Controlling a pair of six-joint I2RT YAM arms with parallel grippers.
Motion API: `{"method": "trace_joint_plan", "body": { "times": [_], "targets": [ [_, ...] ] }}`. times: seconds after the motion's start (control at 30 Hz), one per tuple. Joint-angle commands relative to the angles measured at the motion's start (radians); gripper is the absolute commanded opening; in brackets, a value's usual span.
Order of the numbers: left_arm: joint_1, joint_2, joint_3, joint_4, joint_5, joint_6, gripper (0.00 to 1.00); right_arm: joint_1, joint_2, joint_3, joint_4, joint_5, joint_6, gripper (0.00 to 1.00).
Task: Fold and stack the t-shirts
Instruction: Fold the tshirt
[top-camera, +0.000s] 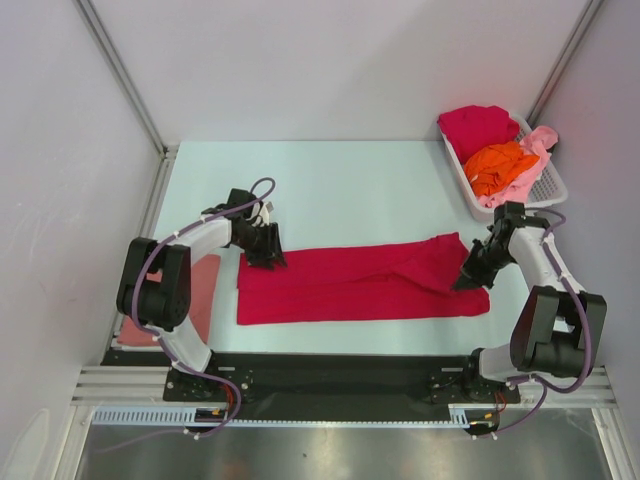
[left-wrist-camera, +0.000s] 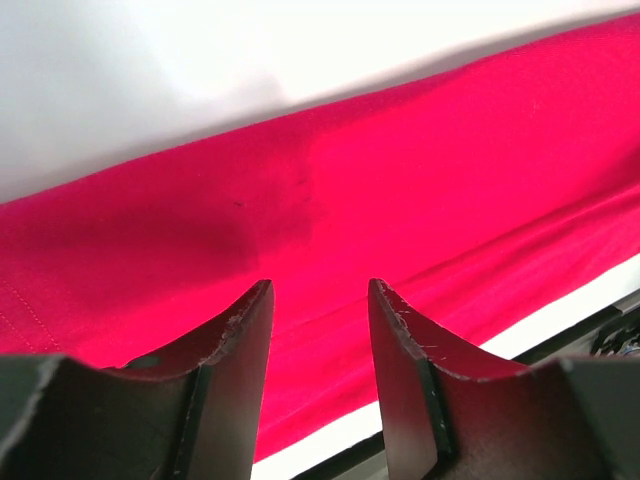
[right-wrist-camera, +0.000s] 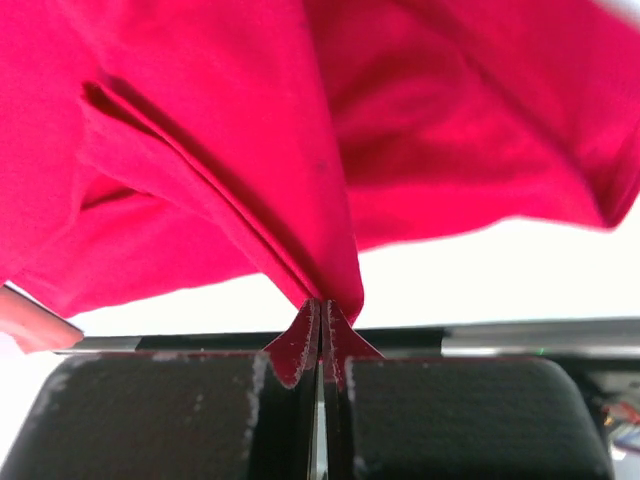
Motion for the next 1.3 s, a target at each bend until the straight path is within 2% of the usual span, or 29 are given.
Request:
{"method": "trace_joint_plan", "body": {
  "times": [0.0, 0.2, 0.47, 0.53, 0.67, 0.7, 0.77, 0.87, 0.9, 1.0, 1.03, 1.1, 1.13, 1.17, 1.2, 1.27],
  "targets": [
    [-0.007, 0.000, 0.006, 0.020, 0.016, 0.015, 0.49, 0.010, -0.063, -0.031, -0.069, -0.010, 0.074, 0.00],
    [-0.007, 0.015, 0.014, 0.023, 0.024, 0.014, 0.49, 0.022, -0.103, -0.096, -0.072, -0.003, 0.105, 0.00],
    [-0.009, 0.023, 0.026, 0.021, 0.028, 0.017, 0.49, 0.026, -0.048, -0.116, 0.012, 0.011, 0.117, 0.00],
    [-0.007, 0.029, 0.031, 0.020, 0.028, 0.018, 0.49, 0.026, -0.005, -0.108, 0.044, 0.008, 0.102, 0.05],
    [-0.007, 0.034, 0.046, 0.009, 0.019, 0.024, 0.49, 0.013, 0.032, -0.030, 0.063, 0.011, 0.060, 0.35],
    [-0.007, 0.035, 0.054, 0.006, 0.018, 0.026, 0.49, 0.004, 0.030, -0.005, 0.085, 0.013, 0.056, 0.46],
    [-0.007, 0.035, 0.062, 0.002, 0.016, 0.026, 0.49, -0.012, 0.046, 0.068, 0.112, 0.025, 0.045, 0.50],
    [-0.007, 0.048, 0.077, -0.003, 0.018, 0.026, 0.49, -0.030, 0.102, 0.136, 0.187, 0.062, 0.028, 0.48],
    [-0.007, 0.049, 0.080, -0.003, 0.018, 0.026, 0.49, -0.033, 0.121, 0.174, 0.228, 0.076, 0.024, 0.38],
    [-0.006, 0.060, 0.108, -0.014, 0.008, 0.027, 0.49, -0.030, 0.208, 0.235, 0.291, 0.092, 0.002, 0.17],
    [-0.004, 0.061, 0.114, -0.018, 0.008, 0.027, 0.49, -0.027, 0.223, 0.249, 0.302, 0.103, -0.001, 0.16],
    [0.000, 0.069, 0.129, -0.021, 0.008, 0.027, 0.48, -0.007, 0.250, 0.274, 0.346, 0.144, -0.016, 0.22],
    [0.008, 0.081, 0.135, -0.023, 0.015, 0.023, 0.48, 0.003, 0.260, 0.280, 0.357, 0.172, -0.021, 0.31],
    [0.014, 0.090, 0.140, -0.023, 0.024, 0.018, 0.48, 0.016, 0.260, 0.285, 0.365, 0.201, -0.024, 0.31],
    [0.020, 0.100, 0.146, -0.023, 0.034, 0.012, 0.47, 0.023, 0.267, 0.283, 0.398, 0.220, -0.035, 0.38],
    [0.042, 0.117, 0.160, -0.022, 0.067, -0.009, 0.46, 0.042, 0.273, 0.268, 0.432, 0.246, -0.044, 0.42]
  ]
}}
